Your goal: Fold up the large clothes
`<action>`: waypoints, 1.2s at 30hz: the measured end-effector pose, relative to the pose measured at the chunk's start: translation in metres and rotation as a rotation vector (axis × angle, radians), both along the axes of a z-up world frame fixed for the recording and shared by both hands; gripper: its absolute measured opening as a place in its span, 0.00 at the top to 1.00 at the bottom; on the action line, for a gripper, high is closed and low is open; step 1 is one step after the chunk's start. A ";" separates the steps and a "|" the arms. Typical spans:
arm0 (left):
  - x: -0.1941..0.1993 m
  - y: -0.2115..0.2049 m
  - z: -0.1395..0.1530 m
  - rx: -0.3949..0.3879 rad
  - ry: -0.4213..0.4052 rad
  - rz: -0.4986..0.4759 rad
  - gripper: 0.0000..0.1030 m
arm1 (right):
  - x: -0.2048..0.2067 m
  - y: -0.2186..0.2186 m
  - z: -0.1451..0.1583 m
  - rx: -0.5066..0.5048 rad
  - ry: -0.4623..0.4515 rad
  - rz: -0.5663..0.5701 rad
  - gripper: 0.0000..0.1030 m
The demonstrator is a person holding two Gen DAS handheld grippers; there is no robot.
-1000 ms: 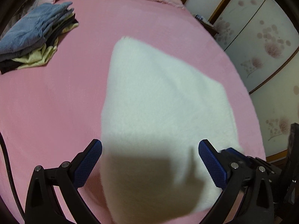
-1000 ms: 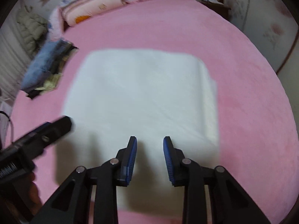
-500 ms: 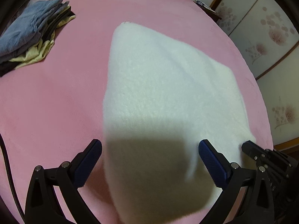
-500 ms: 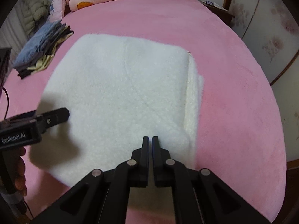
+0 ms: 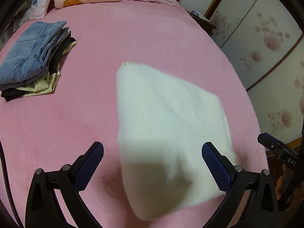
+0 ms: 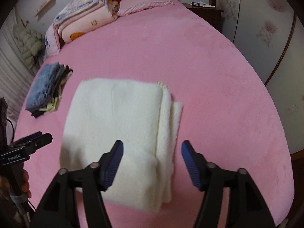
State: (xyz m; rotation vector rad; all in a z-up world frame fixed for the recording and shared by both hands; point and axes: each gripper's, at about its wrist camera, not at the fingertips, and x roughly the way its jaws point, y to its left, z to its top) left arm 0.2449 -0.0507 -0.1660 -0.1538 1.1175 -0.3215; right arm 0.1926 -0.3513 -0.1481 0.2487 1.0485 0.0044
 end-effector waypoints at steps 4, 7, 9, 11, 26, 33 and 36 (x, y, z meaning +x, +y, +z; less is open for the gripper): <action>0.010 -0.005 -0.011 0.006 0.009 0.008 0.00 | 0.012 -0.008 0.000 0.012 -0.029 0.008 0.19; 0.016 -0.010 -0.029 -0.005 0.050 0.009 0.00 | 0.022 -0.005 -0.016 0.012 0.004 0.026 0.19; 0.017 -0.015 -0.037 -0.014 0.064 0.006 0.00 | 0.027 -0.004 -0.028 0.027 0.023 0.037 0.19; 0.019 -0.022 -0.046 0.004 0.072 0.000 0.00 | 0.030 -0.002 -0.039 0.035 0.036 0.048 0.19; 0.034 -0.035 -0.096 0.068 0.138 0.024 0.00 | 0.047 -0.022 -0.110 0.120 0.133 0.047 0.16; 0.040 -0.039 -0.102 0.075 0.153 0.035 0.00 | 0.054 -0.021 -0.116 0.161 0.135 0.065 0.13; 0.043 -0.036 -0.099 0.063 0.173 0.045 0.00 | 0.054 -0.020 -0.112 0.168 0.133 0.082 0.13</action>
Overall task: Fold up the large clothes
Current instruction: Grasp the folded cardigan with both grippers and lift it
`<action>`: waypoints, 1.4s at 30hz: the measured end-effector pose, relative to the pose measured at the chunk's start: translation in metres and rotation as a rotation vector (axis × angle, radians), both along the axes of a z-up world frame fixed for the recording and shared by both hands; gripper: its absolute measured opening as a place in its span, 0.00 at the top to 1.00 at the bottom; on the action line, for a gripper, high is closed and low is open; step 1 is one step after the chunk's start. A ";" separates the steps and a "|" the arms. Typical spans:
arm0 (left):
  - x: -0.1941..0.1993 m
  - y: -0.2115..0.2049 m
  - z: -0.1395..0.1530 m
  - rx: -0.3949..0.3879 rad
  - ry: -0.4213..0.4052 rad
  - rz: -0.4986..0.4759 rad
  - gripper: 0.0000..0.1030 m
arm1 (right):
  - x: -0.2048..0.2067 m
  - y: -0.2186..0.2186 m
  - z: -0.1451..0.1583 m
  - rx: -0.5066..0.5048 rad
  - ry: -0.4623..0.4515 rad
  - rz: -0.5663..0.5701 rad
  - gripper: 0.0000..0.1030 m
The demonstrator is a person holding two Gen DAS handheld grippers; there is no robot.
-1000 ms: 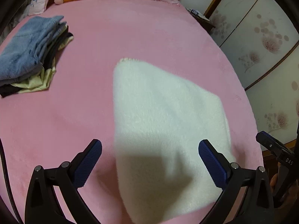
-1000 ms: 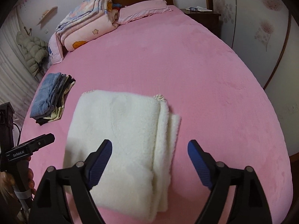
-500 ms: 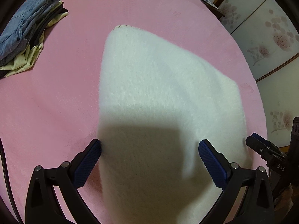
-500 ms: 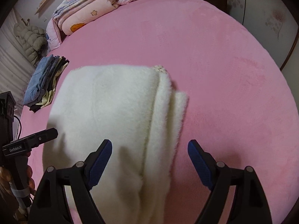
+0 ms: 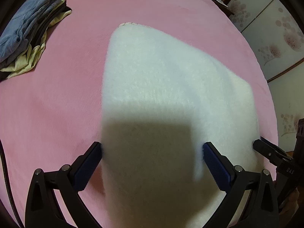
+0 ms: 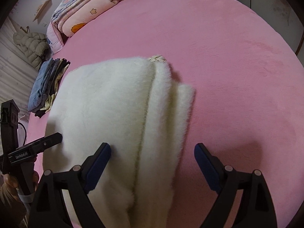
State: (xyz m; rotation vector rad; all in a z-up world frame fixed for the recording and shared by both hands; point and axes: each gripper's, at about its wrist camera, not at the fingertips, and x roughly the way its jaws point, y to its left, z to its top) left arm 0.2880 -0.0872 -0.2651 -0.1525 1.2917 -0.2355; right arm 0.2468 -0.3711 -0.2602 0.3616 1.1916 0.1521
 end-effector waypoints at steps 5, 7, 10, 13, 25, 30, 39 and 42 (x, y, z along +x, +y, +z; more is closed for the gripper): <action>-0.003 0.001 0.005 0.003 0.009 -0.016 0.00 | -0.007 0.011 0.018 -0.021 -0.028 0.031 0.13; -0.002 0.003 0.002 0.004 0.025 -0.016 0.00 | -0.008 0.013 0.017 -0.005 -0.019 0.036 0.13; 0.003 0.009 -0.010 -0.067 0.071 0.001 0.00 | -0.003 0.012 0.007 0.004 0.013 0.034 0.13; 0.007 0.018 -0.028 -0.147 0.124 0.008 0.00 | 0.003 0.009 -0.012 0.060 0.054 0.033 0.13; 0.008 0.020 -0.074 -0.324 0.188 -0.048 0.00 | 0.016 0.007 -0.059 0.253 0.153 0.072 0.00; 0.011 0.021 -0.071 -0.325 0.198 -0.080 0.00 | 0.017 0.017 -0.055 0.230 0.142 0.106 0.02; 0.002 0.005 -0.042 -0.218 0.111 -0.129 0.30 | 0.006 0.035 -0.018 0.143 0.071 0.105 0.55; -0.011 0.010 -0.021 -0.183 0.085 -0.140 0.33 | -0.005 0.052 0.004 0.077 0.050 0.106 0.59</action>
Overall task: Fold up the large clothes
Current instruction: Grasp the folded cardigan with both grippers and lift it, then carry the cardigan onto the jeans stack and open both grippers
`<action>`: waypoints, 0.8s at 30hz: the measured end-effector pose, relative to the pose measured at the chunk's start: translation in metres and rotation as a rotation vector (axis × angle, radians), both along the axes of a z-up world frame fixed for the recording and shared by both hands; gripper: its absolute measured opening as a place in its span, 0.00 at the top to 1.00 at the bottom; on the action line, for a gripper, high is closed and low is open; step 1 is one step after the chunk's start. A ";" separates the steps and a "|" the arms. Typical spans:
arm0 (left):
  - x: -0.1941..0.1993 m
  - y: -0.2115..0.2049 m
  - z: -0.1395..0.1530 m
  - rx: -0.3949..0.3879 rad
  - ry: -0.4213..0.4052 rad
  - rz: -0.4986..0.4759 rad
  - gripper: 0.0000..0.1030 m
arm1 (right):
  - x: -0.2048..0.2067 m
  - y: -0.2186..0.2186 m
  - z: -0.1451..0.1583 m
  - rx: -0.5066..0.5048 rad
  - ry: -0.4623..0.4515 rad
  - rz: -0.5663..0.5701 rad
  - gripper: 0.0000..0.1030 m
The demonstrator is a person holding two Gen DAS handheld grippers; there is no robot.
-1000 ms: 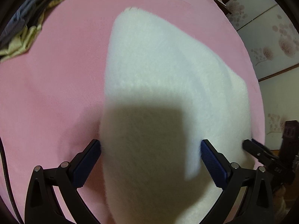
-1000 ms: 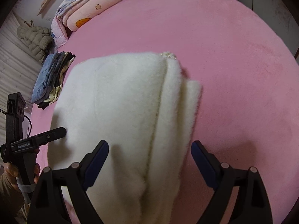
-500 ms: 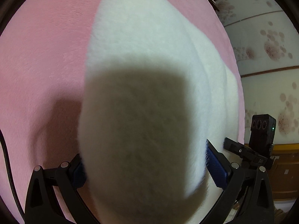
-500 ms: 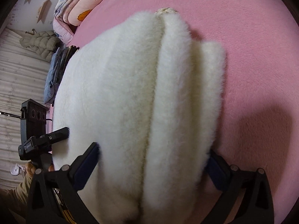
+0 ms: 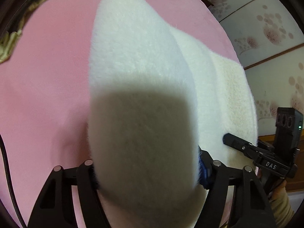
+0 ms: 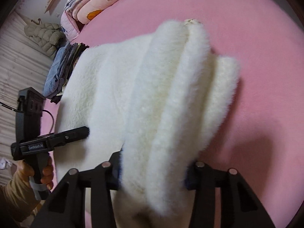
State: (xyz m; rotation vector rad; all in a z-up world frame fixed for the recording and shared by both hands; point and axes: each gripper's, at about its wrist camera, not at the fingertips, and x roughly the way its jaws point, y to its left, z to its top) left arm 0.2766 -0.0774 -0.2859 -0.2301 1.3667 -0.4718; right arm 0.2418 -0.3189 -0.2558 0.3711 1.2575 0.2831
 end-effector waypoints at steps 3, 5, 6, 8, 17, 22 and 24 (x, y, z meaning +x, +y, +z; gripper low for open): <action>-0.018 0.014 0.020 0.019 -0.015 -0.006 0.34 | -0.017 0.019 0.015 -0.022 0.011 0.018 0.61; -0.035 0.031 0.034 0.027 -0.009 -0.015 0.34 | -0.032 0.034 0.023 -0.009 0.025 0.030 0.61; -0.044 0.041 0.040 0.034 -0.002 -0.019 0.34 | -0.042 0.045 0.028 0.003 0.038 0.035 0.61; -0.062 0.064 0.050 0.048 0.017 -0.017 0.34 | -0.057 0.065 0.036 0.017 0.058 0.047 0.61; -0.053 0.195 0.109 0.092 0.031 0.089 0.34 | -0.047 0.197 0.077 0.086 0.086 0.172 0.61; 0.018 0.279 0.171 0.104 -0.096 0.129 0.33 | 0.028 0.278 0.125 0.123 -0.047 0.240 0.61; 0.053 0.303 0.190 0.108 -0.137 0.132 0.33 | 0.066 0.305 0.142 0.138 -0.093 0.246 0.61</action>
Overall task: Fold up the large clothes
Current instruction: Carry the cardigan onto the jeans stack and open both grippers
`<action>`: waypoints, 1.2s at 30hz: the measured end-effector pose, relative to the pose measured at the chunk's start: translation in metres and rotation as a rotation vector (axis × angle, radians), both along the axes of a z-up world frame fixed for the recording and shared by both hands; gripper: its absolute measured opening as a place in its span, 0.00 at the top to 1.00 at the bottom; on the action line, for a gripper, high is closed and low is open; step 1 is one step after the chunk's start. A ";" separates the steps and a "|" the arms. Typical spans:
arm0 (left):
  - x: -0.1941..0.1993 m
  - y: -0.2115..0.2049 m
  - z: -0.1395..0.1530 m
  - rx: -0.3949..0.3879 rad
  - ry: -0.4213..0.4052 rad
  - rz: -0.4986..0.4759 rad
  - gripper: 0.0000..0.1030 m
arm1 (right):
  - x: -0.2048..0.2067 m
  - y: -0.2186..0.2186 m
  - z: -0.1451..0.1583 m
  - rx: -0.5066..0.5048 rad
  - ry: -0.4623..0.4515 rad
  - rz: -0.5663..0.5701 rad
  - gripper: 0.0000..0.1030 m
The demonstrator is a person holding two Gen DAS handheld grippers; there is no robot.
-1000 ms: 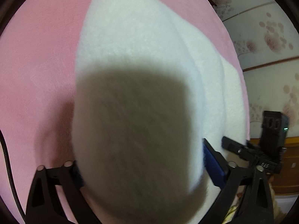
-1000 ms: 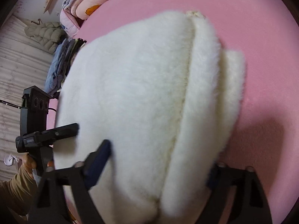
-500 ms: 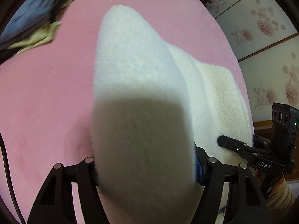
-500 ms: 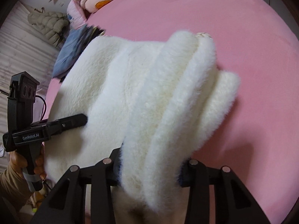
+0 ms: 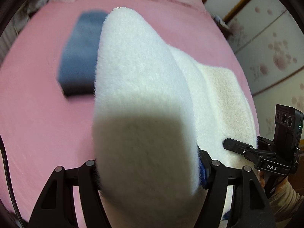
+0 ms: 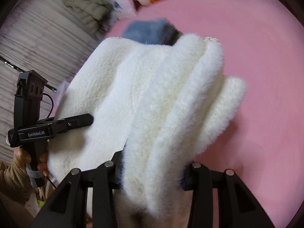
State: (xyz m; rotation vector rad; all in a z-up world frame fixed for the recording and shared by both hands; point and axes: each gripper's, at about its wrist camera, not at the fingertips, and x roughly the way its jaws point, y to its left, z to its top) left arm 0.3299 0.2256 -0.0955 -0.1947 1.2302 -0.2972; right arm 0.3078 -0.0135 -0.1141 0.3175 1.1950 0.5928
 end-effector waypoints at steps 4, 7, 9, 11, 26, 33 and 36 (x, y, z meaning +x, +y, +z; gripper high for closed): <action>0.098 0.055 0.024 -0.002 -0.122 -0.028 0.33 | 0.086 0.053 0.028 0.015 -0.102 -0.018 0.61; 0.161 0.084 0.019 0.012 -0.174 -0.027 0.32 | 0.159 0.090 0.026 0.042 -0.151 -0.038 0.61; 0.197 0.098 0.005 0.040 -0.197 -0.019 0.32 | 0.199 0.109 0.010 0.056 -0.141 -0.053 0.61; 0.233 0.107 -0.022 0.070 -0.197 0.002 0.32 | 0.235 0.122 -0.015 0.043 -0.116 -0.060 0.60; 0.264 0.140 -0.115 0.178 -0.196 0.120 0.00 | 0.257 0.127 -0.110 -0.207 -0.108 -0.155 0.08; 0.226 0.155 -0.100 0.270 -0.235 0.209 0.00 | 0.206 0.099 -0.082 -0.193 -0.081 -0.207 0.08; 0.193 0.158 -0.079 0.258 -0.224 0.301 0.01 | 0.175 0.086 -0.066 -0.190 -0.072 -0.210 0.09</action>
